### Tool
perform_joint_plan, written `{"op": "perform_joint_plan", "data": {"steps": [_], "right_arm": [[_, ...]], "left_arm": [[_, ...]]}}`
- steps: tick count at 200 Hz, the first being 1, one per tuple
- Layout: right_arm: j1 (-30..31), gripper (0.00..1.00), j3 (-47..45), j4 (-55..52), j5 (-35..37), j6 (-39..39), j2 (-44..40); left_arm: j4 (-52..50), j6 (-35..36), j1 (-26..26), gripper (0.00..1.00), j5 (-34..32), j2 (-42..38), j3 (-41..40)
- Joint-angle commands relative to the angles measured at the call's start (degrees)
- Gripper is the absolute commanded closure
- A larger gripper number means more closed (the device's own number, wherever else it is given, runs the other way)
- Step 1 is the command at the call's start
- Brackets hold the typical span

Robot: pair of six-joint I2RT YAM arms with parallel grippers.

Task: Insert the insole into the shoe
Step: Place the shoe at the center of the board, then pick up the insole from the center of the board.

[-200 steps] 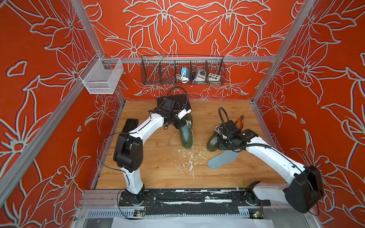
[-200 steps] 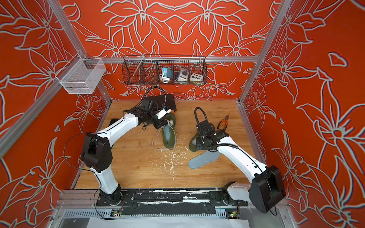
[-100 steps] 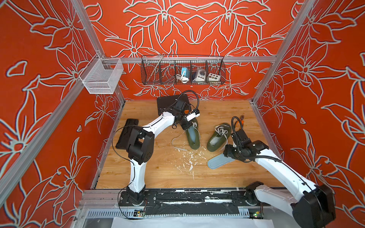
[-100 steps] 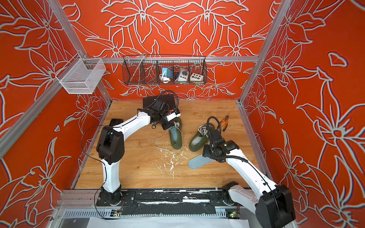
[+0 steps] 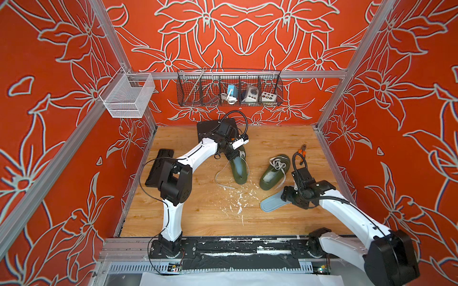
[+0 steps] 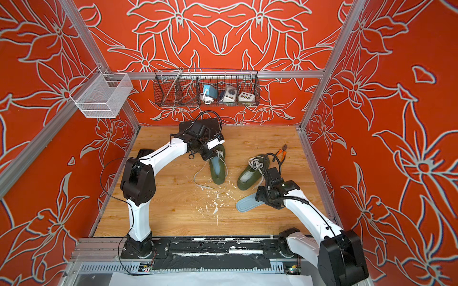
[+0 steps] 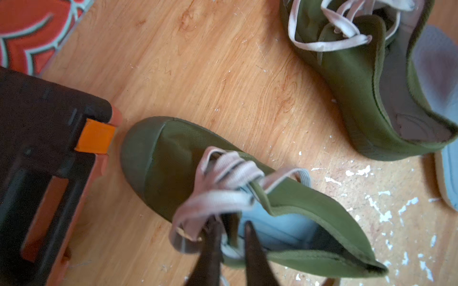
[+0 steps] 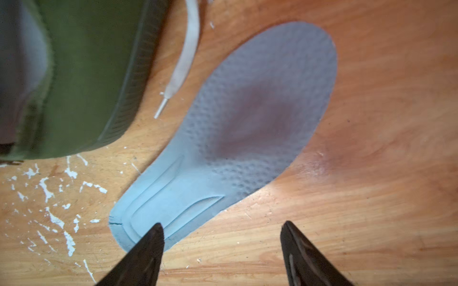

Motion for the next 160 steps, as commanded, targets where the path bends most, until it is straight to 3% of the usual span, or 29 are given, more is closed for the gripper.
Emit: {"op": "perform_joint_plan", "data": {"steps": [1,30,68,91,102,105,129,160], "right_arm": [[-1.9,0.23,-2.2,2.2,-2.5,4.1,-0.8],[-2.9,0.24,-4.7,4.4,-3.1,7.5,-2.0],[-3.6,0.26,-7.5,8.2,-4.5,12.5,-2.8],[-4.3,0.29,-8.4,10.0,-5.3,14.7,-2.5],[-4.8,0.31,-9.1,11.2,-5.9,15.9,-2.3],[-4.9,0.31,-9.3,11.4,-6.0,16.2,-2.2],[-5.5,0.35,-10.9,13.6,-6.9,19.1,-1.6],[-6.1,0.43,-13.0,16.8,-7.0,22.1,-1.1]], "left_arm": [[2.5,-1.5,0.1,0.54,2.3,-0.7,-0.8],[8.8,-5.1,0.1,0.37,4.8,-5.1,-5.3],[12.9,-12.7,0.0,0.32,6.3,-10.3,-7.1],[17.9,-17.1,-0.1,0.27,3.9,-15.5,-11.1],[21.6,-19.1,-0.2,0.04,4.4,-18.6,-14.5],[22.8,-19.8,-0.3,0.02,4.4,-19.6,-15.6],[32.3,-26.3,-1.5,0.02,2.6,-26.4,-24.9],[36.9,-30.7,-4.8,0.02,0.3,-31.1,-32.1]]}}
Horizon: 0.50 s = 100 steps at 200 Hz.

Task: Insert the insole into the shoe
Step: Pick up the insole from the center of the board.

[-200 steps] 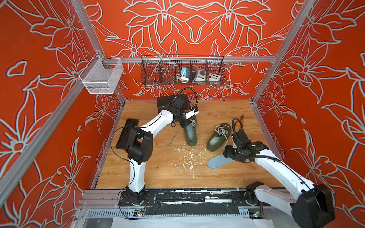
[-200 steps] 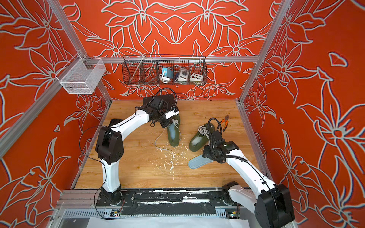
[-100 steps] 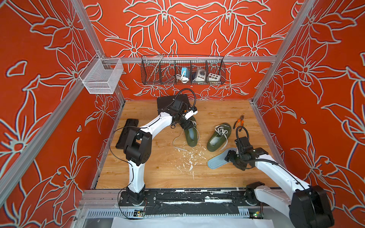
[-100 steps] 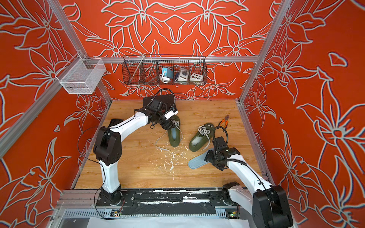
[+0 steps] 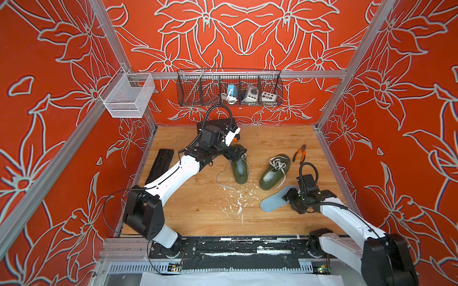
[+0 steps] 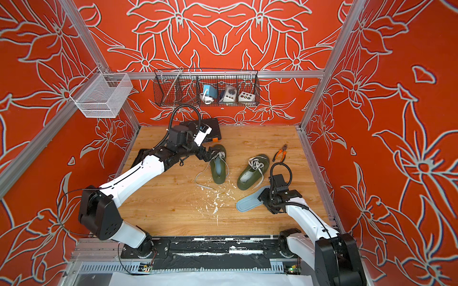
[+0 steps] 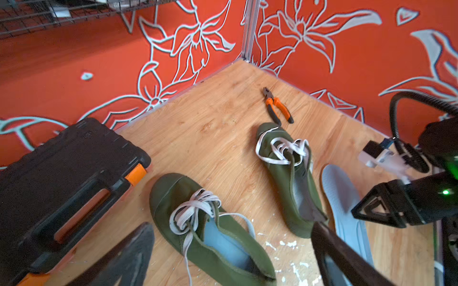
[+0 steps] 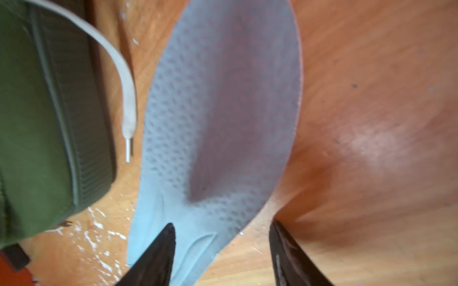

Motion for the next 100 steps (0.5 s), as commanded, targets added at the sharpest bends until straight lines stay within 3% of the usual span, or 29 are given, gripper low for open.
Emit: {"op": "perform_joint_plan", "data": {"steps": [1,37,66,84,85,87,100], "right_arm": [[-0.6,0.43,-2.7,2.6,-0.3,4.9,0.9],[-0.9,0.56,-4.4,5.0,0.5,7.4,0.9],[-1.0,0.80,-6.4,6.4,1.4,8.6,-1.3],[-1.0,0.80,-7.4,6.9,1.5,8.6,-2.5],[-1.0,0.93,-7.4,6.8,1.8,8.6,-2.6],[-1.0,1.00,-7.5,6.8,2.1,8.6,-2.8],[-1.0,1.00,-7.5,6.4,2.4,7.9,-3.8]], "left_arm": [[7.3,-6.0,-2.7,0.02,-2.3,-2.5,-5.0],[15.2,-11.7,-7.3,0.02,-7.0,-7.5,-14.6],[14.4,-15.2,-8.8,0.02,-8.9,-8.6,-16.9],[13.9,-16.7,-9.1,0.02,-9.6,-8.9,-17.7],[13.9,-16.8,-9.0,0.02,-9.7,-8.9,-17.7],[13.8,-16.9,-9.1,0.02,-9.8,-8.9,-17.7],[13.4,-17.7,-9.2,0.02,-10.1,-8.6,-17.7]]}}
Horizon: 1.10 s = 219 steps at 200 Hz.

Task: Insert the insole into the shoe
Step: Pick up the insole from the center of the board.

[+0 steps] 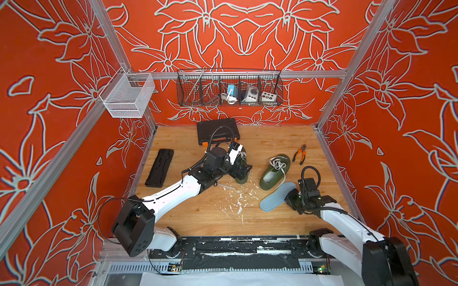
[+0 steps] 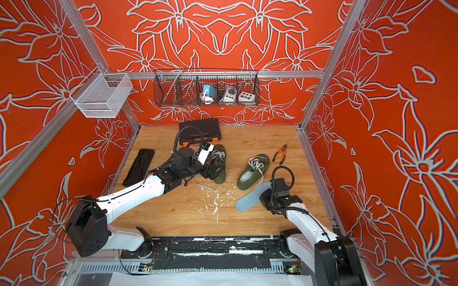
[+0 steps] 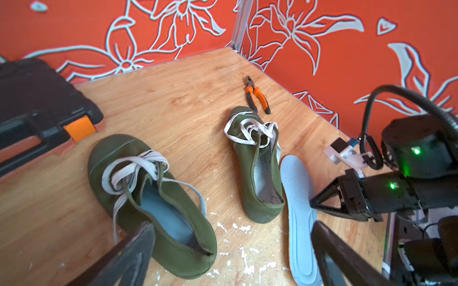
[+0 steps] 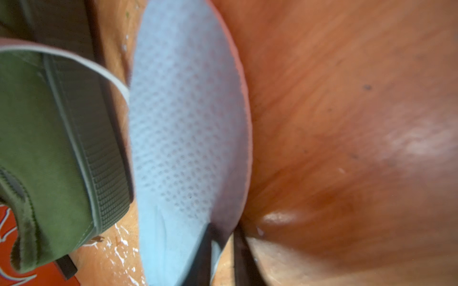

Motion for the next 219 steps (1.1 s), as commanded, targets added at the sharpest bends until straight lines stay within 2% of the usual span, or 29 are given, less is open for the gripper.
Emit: {"op": "perform_joint_plan", "data": {"steps": [1,27,66,113,143,169,190,219], "right_arm": [[-0.2,1.00,-1.7,-1.9,2.6,0.8,-1.2],[-0.3,1.00,0.6,-5.3,4.1,-2.0,-5.0],[-0.2,1.00,7.6,-14.0,11.7,-7.7,-11.6],[-0.2,1.00,17.7,-18.1,12.1,-18.1,-9.2],[-0.2,1.00,26.1,-19.1,7.9,-26.7,-5.1],[0.1,1.00,32.7,-18.4,-0.4,-33.3,0.6],[0.8,1.00,37.0,-17.3,-7.3,-36.1,5.9],[3.6,1.00,41.7,-15.5,-11.7,-39.4,10.4]], "left_arm": [[1.6,-3.6,-0.5,0.02,-1.8,-1.2,0.0],[0.8,-5.3,-1.3,0.02,-2.1,-0.3,0.6],[3.4,-8.9,-1.9,0.02,-2.3,-0.4,0.0],[9.0,-14.6,-1.9,0.02,-0.9,0.2,-0.5],[11.9,-18.7,-1.9,0.03,1.9,2.3,0.3],[13.2,-21.2,-1.8,0.06,5.2,5.5,2.2],[15.8,-24.3,-1.3,0.09,9.1,8.2,3.4],[22.7,-31.5,0.4,0.15,13.8,10.7,2.5]]}}
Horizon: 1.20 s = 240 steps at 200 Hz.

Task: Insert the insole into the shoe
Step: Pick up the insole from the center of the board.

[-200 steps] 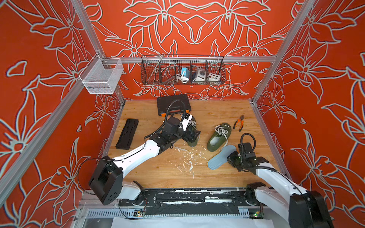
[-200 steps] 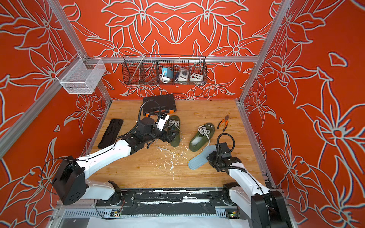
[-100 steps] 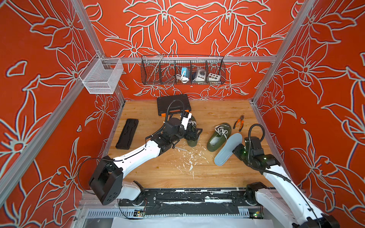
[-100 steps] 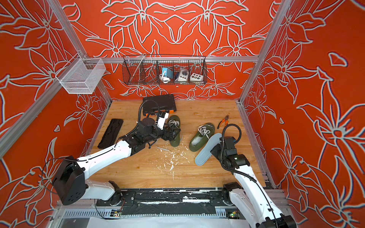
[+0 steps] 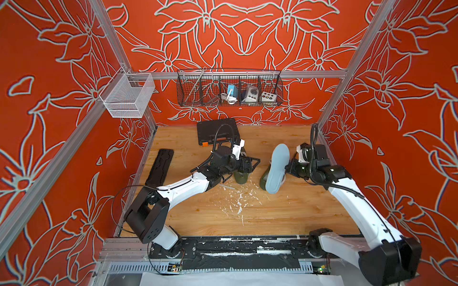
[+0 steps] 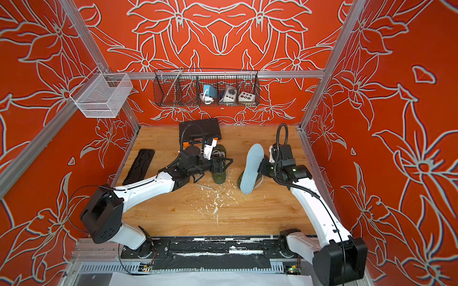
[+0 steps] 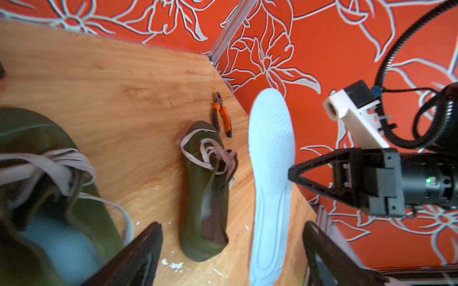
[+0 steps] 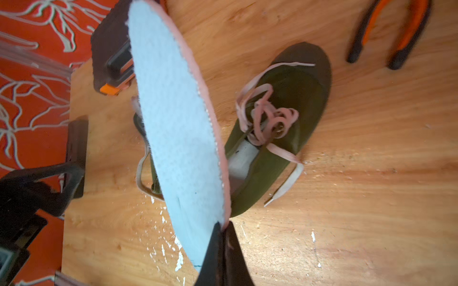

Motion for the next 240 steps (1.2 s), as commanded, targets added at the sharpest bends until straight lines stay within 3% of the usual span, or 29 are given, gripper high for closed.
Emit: {"op": "perform_joint_plan", "data": {"steps": [1,22,38,52,90,133,142,149,158,177,181,199,240], "right_arm": [[2.2,1.00,3.6,1.4,-7.1,-5.6,2.2],[4.3,1.00,5.9,2.1,-9.8,-7.5,4.7],[5.2,1.00,6.6,2.8,-11.9,-8.0,6.2],[5.9,1.00,7.2,3.4,-13.7,-8.6,7.4],[7.7,1.00,8.9,3.4,-16.9,-10.5,10.2],[9.3,1.00,12.3,1.4,-17.2,-15.3,14.0],[9.7,1.00,13.0,1.1,-16.4,-16.4,14.5],[9.9,0.87,13.2,1.3,-15.7,-17.1,14.6],[10.3,0.59,13.3,1.8,-14.1,-17.9,14.5],[11.8,0.33,12.3,3.8,-8.4,-19.5,12.9],[12.4,0.23,11.5,5.0,-6.7,-19.9,12.0],[14.1,0.02,7.4,11.8,-3.1,-20.3,8.7],[18.3,0.01,-2.1,25.9,2.6,-19.1,2.6]], "left_arm": [[8.3,-7.5,1.5,0.15,6.1,1.6,0.4],[11.9,-11.9,3.0,0.22,10.4,3.6,0.5],[12.4,-13.0,3.6,0.35,12.4,4.8,1.2],[11.4,-12.4,3.6,0.45,12.9,5.4,1.9],[10.6,-12.3,3.7,0.59,12.5,5.3,1.8],[11.1,-12.7,3.7,1.00,12.3,4.4,1.0],[11.3,-13.3,3.7,1.00,11.9,4.1,0.7],[11.5,-13.8,3.7,1.00,11.4,3.8,0.4],[11.7,-15.0,3.7,1.00,10.5,3.3,-0.1],[12.3,-18.3,3.7,1.00,7.8,1.8,-0.9],[12.3,-19.1,3.7,1.00,6.8,1.3,-1.1],[12.2,-23.0,3.6,1.00,1.5,-1.0,-2.4],[11.7,-33.5,3.6,1.00,-7.3,-4.9,-5.9]]}}
